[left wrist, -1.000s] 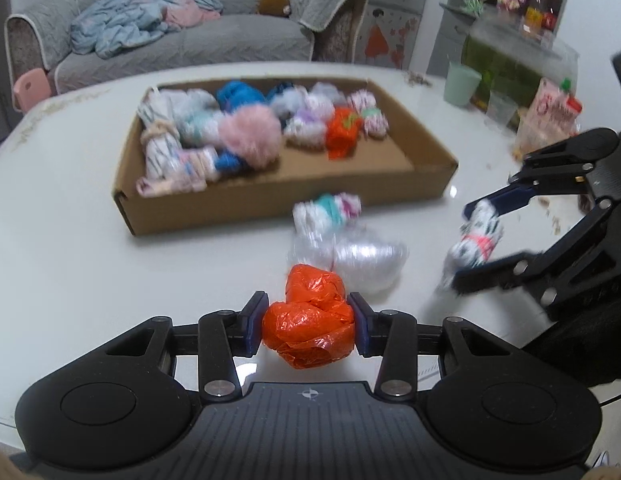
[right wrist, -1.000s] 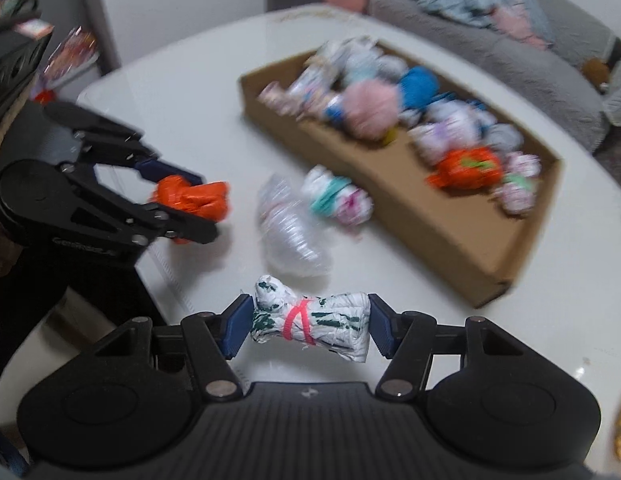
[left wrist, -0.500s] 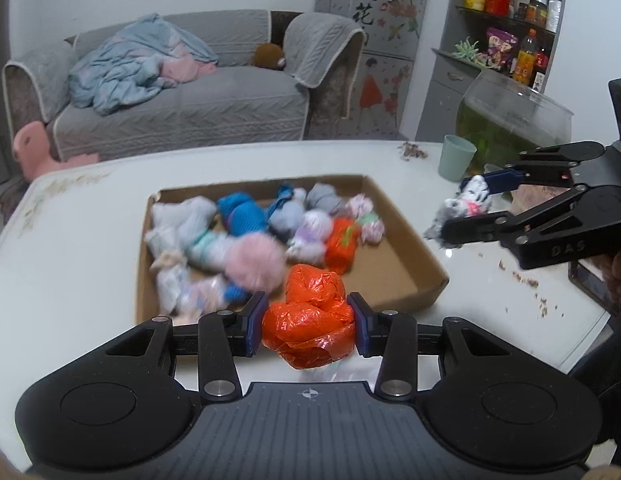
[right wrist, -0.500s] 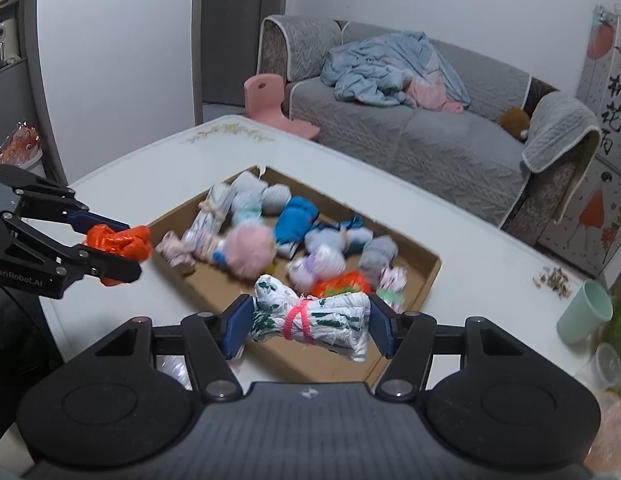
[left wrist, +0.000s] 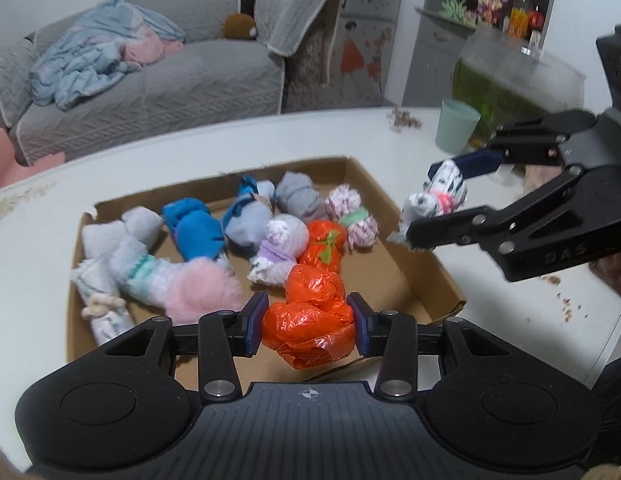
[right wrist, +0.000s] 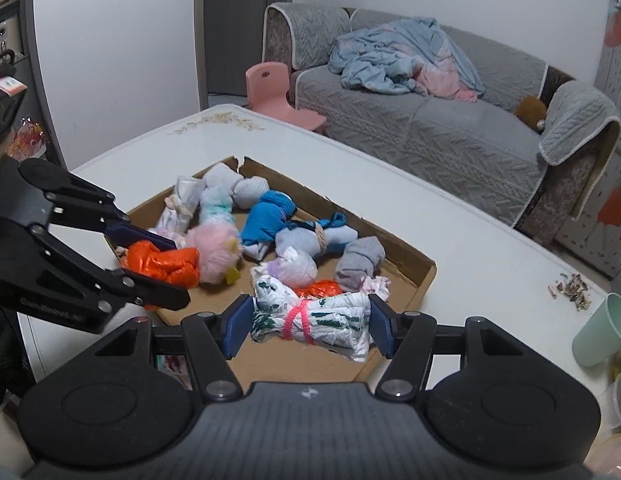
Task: Organize objects
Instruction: 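Carry the orange bag and white bundle into the tray with both tools and release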
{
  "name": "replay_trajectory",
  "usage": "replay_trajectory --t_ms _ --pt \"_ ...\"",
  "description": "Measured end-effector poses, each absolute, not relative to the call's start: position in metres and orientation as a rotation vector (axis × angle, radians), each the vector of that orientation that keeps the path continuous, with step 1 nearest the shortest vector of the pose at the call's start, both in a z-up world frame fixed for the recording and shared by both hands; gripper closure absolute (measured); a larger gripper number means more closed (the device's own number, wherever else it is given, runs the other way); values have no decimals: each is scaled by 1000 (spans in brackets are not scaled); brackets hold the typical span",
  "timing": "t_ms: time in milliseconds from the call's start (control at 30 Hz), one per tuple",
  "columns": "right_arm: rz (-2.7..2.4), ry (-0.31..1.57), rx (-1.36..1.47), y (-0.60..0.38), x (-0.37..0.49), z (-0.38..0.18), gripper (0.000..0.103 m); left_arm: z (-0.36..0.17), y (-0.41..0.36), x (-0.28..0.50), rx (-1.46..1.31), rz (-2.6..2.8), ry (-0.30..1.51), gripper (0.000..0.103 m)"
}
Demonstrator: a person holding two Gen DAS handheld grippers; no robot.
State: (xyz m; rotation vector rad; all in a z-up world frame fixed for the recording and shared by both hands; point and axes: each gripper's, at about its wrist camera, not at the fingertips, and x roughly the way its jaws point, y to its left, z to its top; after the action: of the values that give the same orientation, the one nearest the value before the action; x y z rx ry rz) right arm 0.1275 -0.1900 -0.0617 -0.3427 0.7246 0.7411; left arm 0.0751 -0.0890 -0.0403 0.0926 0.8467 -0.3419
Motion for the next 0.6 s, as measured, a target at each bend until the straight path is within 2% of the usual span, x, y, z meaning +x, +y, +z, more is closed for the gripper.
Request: replay_trajectory --t_ms 600 --pt "901 778 -598 -175 156 -109 46 -92 -109 123 38 -382 990 53"
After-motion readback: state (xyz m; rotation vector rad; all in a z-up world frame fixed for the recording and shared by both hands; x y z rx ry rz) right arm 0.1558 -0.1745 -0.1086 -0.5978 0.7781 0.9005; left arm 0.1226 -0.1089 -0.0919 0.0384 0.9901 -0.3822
